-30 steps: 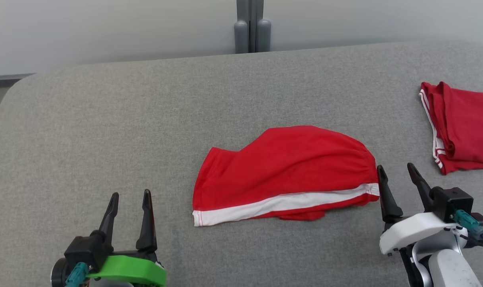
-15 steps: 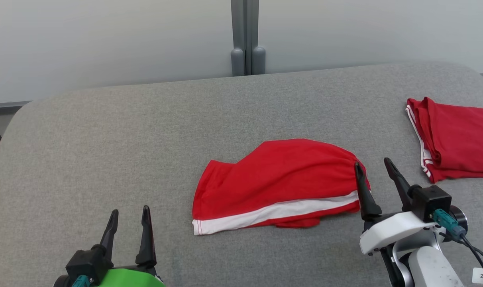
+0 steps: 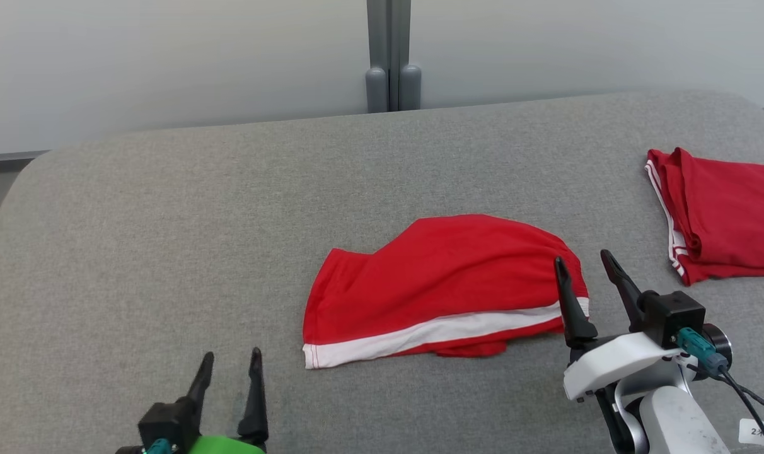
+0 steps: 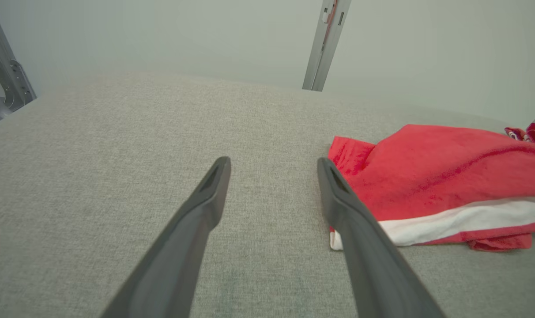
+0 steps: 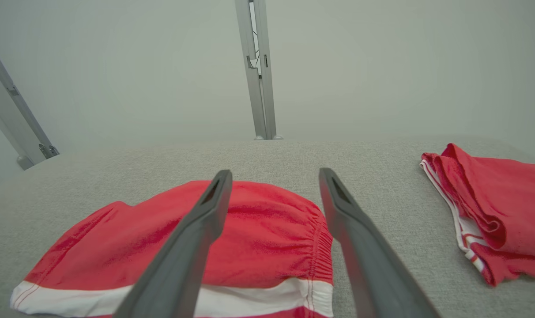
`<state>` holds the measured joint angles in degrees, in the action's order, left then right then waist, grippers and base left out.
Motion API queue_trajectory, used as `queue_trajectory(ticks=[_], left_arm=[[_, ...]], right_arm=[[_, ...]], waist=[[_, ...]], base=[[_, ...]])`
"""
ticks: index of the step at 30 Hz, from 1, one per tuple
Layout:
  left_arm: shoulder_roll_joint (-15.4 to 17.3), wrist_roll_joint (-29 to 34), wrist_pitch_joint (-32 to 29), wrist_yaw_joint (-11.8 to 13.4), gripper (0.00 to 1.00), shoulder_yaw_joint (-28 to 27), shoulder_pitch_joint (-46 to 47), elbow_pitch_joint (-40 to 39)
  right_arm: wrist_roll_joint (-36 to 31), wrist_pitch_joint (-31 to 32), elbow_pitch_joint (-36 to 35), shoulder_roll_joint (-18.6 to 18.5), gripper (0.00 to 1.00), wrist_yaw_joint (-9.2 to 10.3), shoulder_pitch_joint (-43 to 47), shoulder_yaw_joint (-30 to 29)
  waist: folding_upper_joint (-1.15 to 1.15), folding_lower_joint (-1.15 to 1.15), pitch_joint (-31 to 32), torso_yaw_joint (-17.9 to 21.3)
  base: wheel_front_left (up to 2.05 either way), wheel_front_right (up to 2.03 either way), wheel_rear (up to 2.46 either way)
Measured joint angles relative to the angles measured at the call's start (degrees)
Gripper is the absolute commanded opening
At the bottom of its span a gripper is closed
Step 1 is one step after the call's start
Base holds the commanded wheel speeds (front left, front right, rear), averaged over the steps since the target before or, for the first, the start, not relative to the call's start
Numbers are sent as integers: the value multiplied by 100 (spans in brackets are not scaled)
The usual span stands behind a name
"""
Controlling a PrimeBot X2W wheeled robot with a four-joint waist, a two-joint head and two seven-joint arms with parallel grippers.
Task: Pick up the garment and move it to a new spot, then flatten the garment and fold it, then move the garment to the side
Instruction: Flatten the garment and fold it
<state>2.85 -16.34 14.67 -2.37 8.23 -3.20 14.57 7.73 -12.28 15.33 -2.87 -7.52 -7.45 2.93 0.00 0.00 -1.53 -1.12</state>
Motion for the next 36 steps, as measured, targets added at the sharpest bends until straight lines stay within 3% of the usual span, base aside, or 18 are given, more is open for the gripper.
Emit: queue_trajectory(ticks=[9,19,21,22,23,27,31,36], left_arm=[[-4,-172,-922,-98,100,743,594,1022],[-4,-246,-910,-105,100,834,985,1445],[-4,-288,-878,-120,79,840,1003,1459],[-4,-316,-871,-123,54,839,1005,1459],[-4,-332,-851,-124,46,839,1005,1454],[-3,-374,-795,-137,28,850,1005,1379],[-2,-405,-781,-143,0,873,1002,1305],[7,-423,-780,-142,0,890,996,1230]], right_arm=[[-132,97,-8,3,100,0,-127,-126],[-191,129,-40,3,100,0,-144,-268],[-204,151,-37,2,100,0,-136,-297],[-235,172,-32,2,100,0,-129,-311],[-254,197,-27,2,100,0,-118,-321],[-311,320,-9,2,100,0,-85,-310],[-338,487,-9,-80,100,0,15,-198],[-175,723,-51,-238,100,-1,78,30]], waist=[[0,0,-291,277],[0,0,-593,587],[0,0,-630,610],[0,0,-638,611],[0,0,-640,603],[0,0,-635,558],[0,0,-627,511],[0,0,-625,482]], base=[[0,0,0],[0,0,0],[0,0,0],[0,0,0],[0,0,0],[0,0,0],[0,0,0],[0,0,0]])
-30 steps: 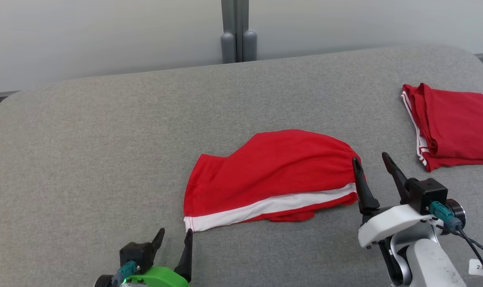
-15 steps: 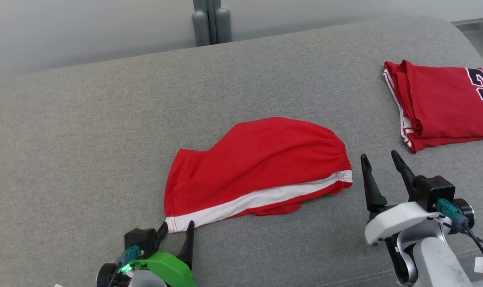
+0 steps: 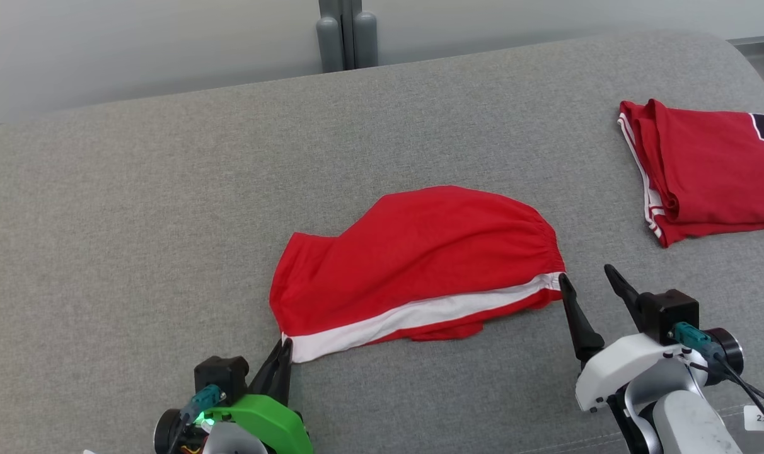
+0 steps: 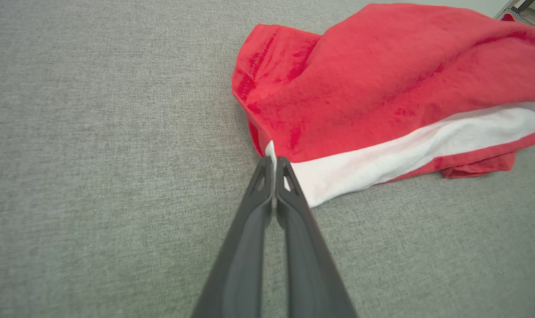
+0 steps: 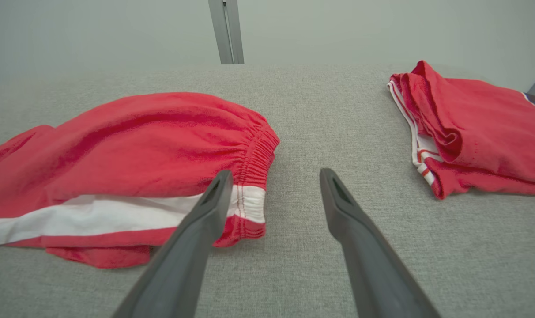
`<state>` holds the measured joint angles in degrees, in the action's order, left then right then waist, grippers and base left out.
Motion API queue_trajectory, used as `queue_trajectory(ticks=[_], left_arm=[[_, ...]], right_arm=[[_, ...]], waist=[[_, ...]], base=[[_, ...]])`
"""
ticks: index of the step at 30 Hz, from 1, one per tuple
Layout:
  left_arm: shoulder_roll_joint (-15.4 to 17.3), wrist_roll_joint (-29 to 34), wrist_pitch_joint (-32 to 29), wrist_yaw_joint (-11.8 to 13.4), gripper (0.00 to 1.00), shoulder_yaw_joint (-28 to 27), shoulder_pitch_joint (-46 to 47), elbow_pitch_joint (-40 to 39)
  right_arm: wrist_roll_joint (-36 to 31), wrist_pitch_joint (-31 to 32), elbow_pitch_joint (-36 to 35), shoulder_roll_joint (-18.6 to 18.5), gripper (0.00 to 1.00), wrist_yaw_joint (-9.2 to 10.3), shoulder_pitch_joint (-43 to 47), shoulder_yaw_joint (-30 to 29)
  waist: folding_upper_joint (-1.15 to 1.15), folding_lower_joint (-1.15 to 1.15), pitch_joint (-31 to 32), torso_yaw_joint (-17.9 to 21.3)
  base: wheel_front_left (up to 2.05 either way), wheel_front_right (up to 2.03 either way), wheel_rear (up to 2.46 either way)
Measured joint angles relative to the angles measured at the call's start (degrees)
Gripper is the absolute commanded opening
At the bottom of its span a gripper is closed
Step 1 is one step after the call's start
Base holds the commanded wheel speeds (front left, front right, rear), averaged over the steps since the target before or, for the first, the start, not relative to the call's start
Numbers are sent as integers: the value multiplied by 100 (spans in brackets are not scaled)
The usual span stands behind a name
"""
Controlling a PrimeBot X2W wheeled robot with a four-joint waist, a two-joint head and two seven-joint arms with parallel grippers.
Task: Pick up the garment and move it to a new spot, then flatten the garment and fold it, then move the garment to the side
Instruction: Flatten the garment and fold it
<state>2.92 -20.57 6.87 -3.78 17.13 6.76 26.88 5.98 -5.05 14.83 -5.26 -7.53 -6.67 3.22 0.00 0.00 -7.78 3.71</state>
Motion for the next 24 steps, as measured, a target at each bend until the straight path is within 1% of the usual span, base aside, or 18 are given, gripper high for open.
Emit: queue_trajectory(ticks=[3,7,16,18,19,20,21,22,23,24], left_arm=[[8,-4,9,10,0,5,-2,-32],[13,-21,25,24,0,23,-3,-66],[35,-45,33,44,0,73,0,-100],[42,-48,34,52,0,82,0,-102],[46,-52,43,52,0,85,1,-107],[51,-56,59,53,0,87,1,-108],[54,-56,59,54,0,89,1,-109],[57,-63,60,57,0,92,1,-109],[58,-66,70,76,0,94,1,-109],[62,-70,75,76,0,97,1,-109]], right_arm=[[88,105,14,-87,100,1,26,73],[272,245,191,-109,100,0,4,208],[521,234,823,-292,100,0,-421,504],[565,209,936,-315,93,0,-511,609],[602,198,995,-337,76,0,-560,681],[645,191,1047,-363,66,0,-603,749],[671,183,1099,-386,47,0,-643,798],[703,165,1139,-410,42,0,-686,848],[724,146,1179,-427,28,0,-723,884],[745,141,1207,-441,22,0,-753,918]], waist=[[0,0,0,-7],[0,0,-6,-38],[0,0,-40,-143],[0,0,-43,-158],[0,0,-46,-164],[0,0,-48,-167],[0,0,-48,-170],[0,0,-47,-171],[0,0,-43,-172],[0,0,-38,-173]], base=[[0,0,0],[0,0,0],[0,0,0],[0,0,0],[0,0,0],[0,0,0],[0,0,0],[0,0,0],[0,0,0],[0,0,0]])
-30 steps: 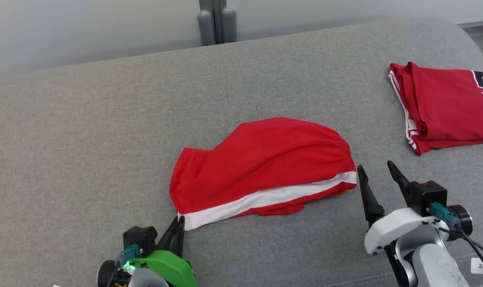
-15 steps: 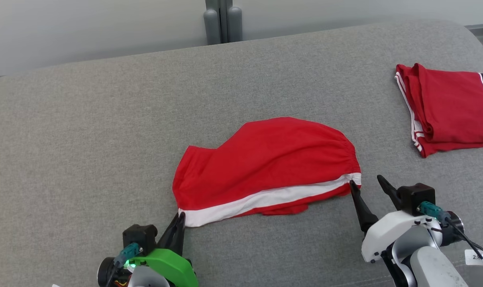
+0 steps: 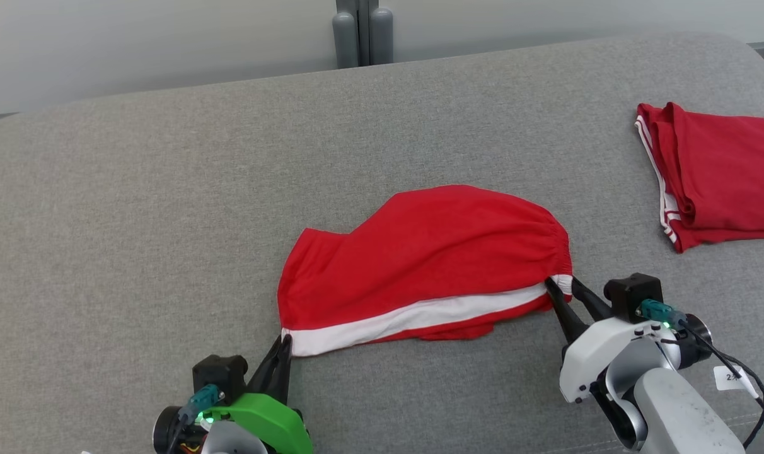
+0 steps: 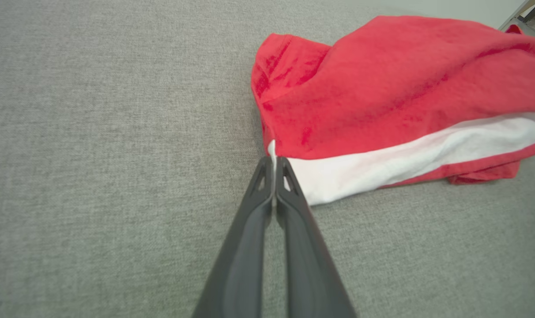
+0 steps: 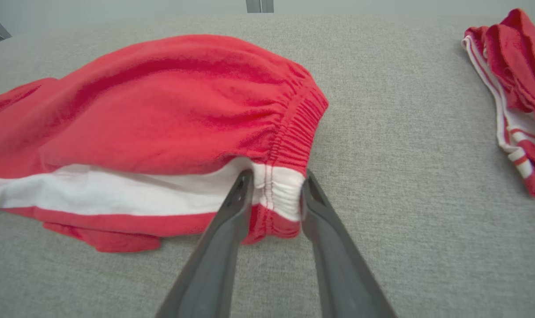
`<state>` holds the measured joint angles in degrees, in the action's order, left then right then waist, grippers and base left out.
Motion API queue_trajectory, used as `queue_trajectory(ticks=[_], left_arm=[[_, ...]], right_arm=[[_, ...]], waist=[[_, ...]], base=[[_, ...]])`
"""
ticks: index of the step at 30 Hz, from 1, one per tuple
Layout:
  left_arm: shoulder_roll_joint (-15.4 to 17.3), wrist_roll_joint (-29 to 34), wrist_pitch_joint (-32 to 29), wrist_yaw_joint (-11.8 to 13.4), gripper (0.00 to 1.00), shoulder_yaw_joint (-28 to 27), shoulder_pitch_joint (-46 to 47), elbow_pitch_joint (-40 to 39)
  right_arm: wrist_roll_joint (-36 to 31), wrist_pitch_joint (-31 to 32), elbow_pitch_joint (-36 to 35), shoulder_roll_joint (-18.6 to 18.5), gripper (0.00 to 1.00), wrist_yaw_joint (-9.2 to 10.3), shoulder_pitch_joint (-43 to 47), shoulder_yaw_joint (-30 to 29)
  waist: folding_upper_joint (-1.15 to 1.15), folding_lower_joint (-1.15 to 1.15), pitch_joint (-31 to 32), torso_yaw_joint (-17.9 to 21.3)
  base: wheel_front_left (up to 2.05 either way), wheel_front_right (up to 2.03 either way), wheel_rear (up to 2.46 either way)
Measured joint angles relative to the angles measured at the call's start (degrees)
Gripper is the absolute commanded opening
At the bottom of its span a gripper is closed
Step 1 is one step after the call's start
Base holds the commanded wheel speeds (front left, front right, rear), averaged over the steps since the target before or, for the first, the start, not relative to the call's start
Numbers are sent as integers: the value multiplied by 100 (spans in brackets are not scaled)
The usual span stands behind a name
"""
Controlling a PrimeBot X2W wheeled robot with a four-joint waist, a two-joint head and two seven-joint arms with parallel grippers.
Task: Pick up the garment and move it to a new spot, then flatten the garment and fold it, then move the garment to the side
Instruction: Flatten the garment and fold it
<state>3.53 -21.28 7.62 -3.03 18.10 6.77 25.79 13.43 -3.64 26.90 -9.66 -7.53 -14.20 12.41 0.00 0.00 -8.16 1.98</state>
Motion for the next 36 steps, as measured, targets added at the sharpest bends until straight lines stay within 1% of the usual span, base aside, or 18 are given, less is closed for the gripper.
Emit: queue_trajectory(ticks=[1,5,8,12,17,20,23,27,30,31,32,36], left_arm=[[4,-12,1,0,0,0,0,0],[13,-60,80,2,0,-26,-2,-57],[15,-164,182,3,0,-113,-8,-191],[20,-433,254,-59,0,-250,-24,-580],[89,-716,202,-102,0,-443,-81,-1405],[199,-879,41,-105,0,-566,-144,-2071],[372,-1004,-208,-96,0,-705,-147,-2925],[575,-1092,-579,11,0,-876,-38,-3968],[734,-1121,-907,120,0,-1009,223,-4706],[793,-1128,-994,132,0,-1035,305,-4847],[947,-1127,-1246,170,0,-1090,528,-5105],[1151,-1121,-1611,209,0,-1156,943,-5220]], right_arm=[[20,-12,21,-16,0,0,-29,40],[104,-160,-2,-64,0,0,-50,136],[119,-238,-171,-97,0,0,-48,171],[175,-277,-642,-155,0,0,-16,193],[352,-244,-1463,-220,0,0,103,126],[463,-130,-2081,-263,0,0,162,93],[479,-13,-2743,-359,0,1,173,-41],[497,191,-3486,-394,0,0,153,-199],[459,318,-4011,-405,0,1,48,-389],[450,358,-4132,-399,0,1,31,-436],[381,472,-4409,-376,0,1,-8,-556],[278,715,-4674,-323,0,0,-39,-734]], waist=[[0,0,8,0],[0,0,60,9],[0,0,130,30],[0,0,267,67],[0,0,494,113],[0,0,645,141],[0,0,792,170],[0,0,908,195],[0,0,937,202],[0,0,933,198],[0,0,909,184],[0,0,796,157]], base=[[0,0,0],[0,0,0],[0,0,0],[0,0,0],[0,0,0],[0,0,0],[0,0,0],[0,0,0],[0,0,0],[0,0,0],[0,0,0],[0,0,0]])
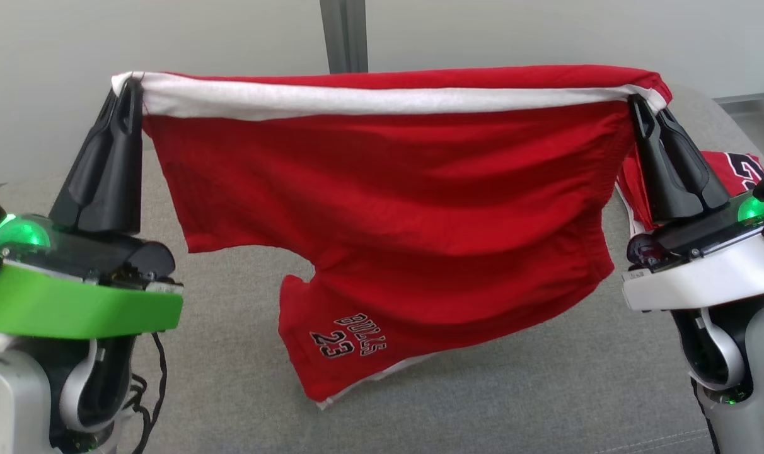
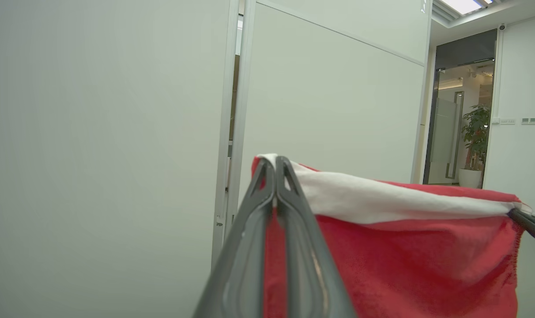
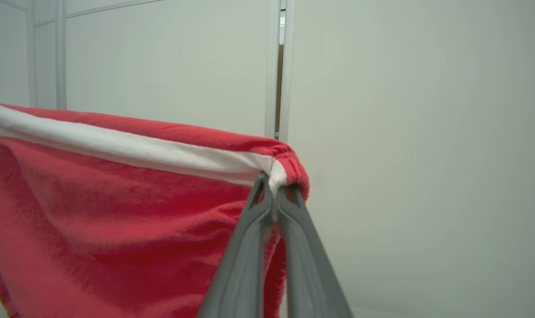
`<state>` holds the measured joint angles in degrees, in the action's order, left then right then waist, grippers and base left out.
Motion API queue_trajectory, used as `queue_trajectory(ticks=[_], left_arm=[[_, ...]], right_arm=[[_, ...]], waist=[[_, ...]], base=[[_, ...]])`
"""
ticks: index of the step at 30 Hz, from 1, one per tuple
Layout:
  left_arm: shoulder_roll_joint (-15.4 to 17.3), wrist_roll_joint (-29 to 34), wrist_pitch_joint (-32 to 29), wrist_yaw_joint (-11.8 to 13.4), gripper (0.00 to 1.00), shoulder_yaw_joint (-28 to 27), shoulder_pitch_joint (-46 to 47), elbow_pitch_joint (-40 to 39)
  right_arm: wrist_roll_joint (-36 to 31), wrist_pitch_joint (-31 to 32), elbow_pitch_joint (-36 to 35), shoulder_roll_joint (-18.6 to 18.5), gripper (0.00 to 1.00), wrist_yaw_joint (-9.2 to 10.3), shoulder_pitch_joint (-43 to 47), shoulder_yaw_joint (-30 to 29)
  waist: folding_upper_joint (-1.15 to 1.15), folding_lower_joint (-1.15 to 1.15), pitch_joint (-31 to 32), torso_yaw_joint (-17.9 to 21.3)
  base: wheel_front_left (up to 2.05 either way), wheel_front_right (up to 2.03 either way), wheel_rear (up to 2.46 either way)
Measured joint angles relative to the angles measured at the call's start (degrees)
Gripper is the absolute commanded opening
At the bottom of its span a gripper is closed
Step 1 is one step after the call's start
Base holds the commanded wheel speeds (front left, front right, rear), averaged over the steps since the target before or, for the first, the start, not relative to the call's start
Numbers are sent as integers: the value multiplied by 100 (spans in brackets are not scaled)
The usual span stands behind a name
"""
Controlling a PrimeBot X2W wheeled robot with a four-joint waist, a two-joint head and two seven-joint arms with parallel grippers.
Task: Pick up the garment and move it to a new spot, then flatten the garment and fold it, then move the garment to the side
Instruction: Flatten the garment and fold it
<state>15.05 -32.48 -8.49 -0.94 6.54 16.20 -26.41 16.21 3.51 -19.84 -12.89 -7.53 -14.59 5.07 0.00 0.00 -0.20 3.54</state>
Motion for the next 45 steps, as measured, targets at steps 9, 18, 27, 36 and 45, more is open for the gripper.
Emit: queue_trajectory(ticks=[9,18,27,36,45], left_arm=[[164,37,-326,-143,0,87,1514,1288],[209,501,229,-180,0,-25,4457,3155],[-296,370,1510,-357,0,62,4275,4177],[-408,99,2210,-512,0,27,2504,3566],[-383,87,2298,-430,0,-60,738,2359]], right_arm=[[185,140,1055,186,0,1,-1428,555],[-238,-827,3368,519,0,1,-4579,760],[-471,-1775,5364,868,0,1,-5130,1035],[-166,-1852,4638,790,0,1,-3713,1134],[85,-1857,3595,647,0,1,-2188,1274]], waist=[[0,0,-768,-39],[0,0,-1862,-52],[0,0,-2914,-163],[0,-1,-3059,-410],[0,0,-2468,-393]], base=[[0,0,0],[0,0,0],[0,0,0],[0,0,0],[0,0,0]])
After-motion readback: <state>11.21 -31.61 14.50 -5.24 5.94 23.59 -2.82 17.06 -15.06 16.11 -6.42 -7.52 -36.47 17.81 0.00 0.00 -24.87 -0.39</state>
